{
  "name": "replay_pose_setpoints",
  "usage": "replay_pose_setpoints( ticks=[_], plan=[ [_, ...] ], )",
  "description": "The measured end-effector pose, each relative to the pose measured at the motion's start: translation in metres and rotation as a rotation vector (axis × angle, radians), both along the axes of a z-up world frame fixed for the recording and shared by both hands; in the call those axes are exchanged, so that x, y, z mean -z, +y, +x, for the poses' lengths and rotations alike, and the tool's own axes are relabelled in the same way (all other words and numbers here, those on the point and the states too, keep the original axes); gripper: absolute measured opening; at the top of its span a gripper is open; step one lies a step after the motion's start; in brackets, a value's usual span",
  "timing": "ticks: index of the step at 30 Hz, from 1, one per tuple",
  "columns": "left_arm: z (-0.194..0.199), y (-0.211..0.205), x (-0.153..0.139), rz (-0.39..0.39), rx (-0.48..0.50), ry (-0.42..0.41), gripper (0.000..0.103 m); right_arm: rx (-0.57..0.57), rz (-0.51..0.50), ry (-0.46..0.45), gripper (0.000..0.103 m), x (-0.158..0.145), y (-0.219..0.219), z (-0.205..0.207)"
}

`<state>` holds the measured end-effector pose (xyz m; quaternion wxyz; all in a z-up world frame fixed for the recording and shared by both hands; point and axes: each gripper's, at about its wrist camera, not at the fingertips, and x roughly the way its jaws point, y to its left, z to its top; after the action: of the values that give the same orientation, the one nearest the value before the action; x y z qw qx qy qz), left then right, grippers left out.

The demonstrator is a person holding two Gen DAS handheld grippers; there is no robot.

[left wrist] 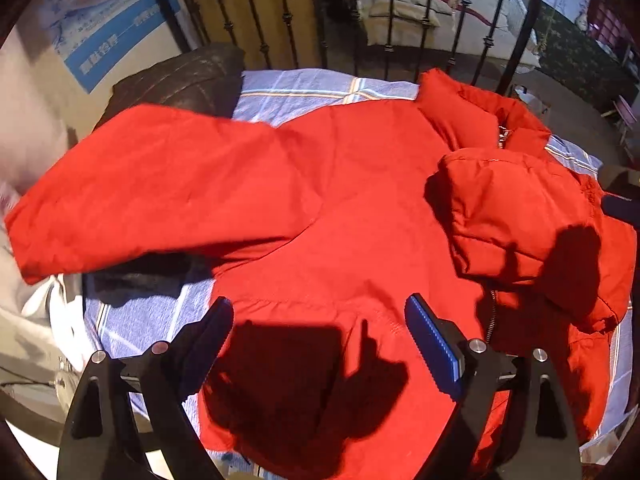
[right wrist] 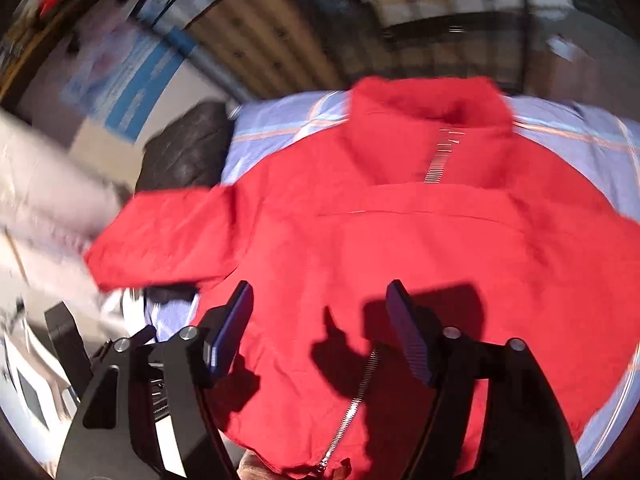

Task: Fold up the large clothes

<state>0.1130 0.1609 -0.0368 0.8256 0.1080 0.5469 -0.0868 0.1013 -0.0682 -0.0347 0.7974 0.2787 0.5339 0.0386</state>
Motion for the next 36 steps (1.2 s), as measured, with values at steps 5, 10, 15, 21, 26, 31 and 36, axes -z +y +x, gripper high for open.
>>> replay_pose_setpoints(
  ticks=[5,10,15,21,26,31,36],
  plan=[
    [0.021,-0.067,-0.003,-0.037,0.161,-0.013,0.086,0.206,-0.132,0.028,0.069,-0.005,-0.080,-0.057],
    [0.027,-0.139,0.006,-0.028,0.331,-0.022,0.086,0.342,-0.218,0.152,0.069,0.025,-0.134,-0.106],
    [0.034,-0.189,0.038,0.035,0.416,0.011,0.089,0.324,-0.195,0.175,0.069,0.049,-0.136,-0.107],
    [0.056,-0.202,0.079,0.085,0.338,0.112,0.098,0.211,-0.244,0.289,0.076,0.092,-0.118,-0.065],
    [0.062,-0.203,0.101,0.121,0.343,0.150,0.098,0.166,-0.258,0.408,0.088,0.129,-0.119,-0.044],
    [0.069,-0.203,0.117,0.116,0.335,0.161,0.098,0.128,-0.253,0.466,0.093,0.163,-0.121,-0.029],
    [0.073,-0.203,0.129,0.110,0.328,0.172,0.099,0.127,-0.246,0.512,0.097,0.180,-0.123,-0.019]
  ],
)
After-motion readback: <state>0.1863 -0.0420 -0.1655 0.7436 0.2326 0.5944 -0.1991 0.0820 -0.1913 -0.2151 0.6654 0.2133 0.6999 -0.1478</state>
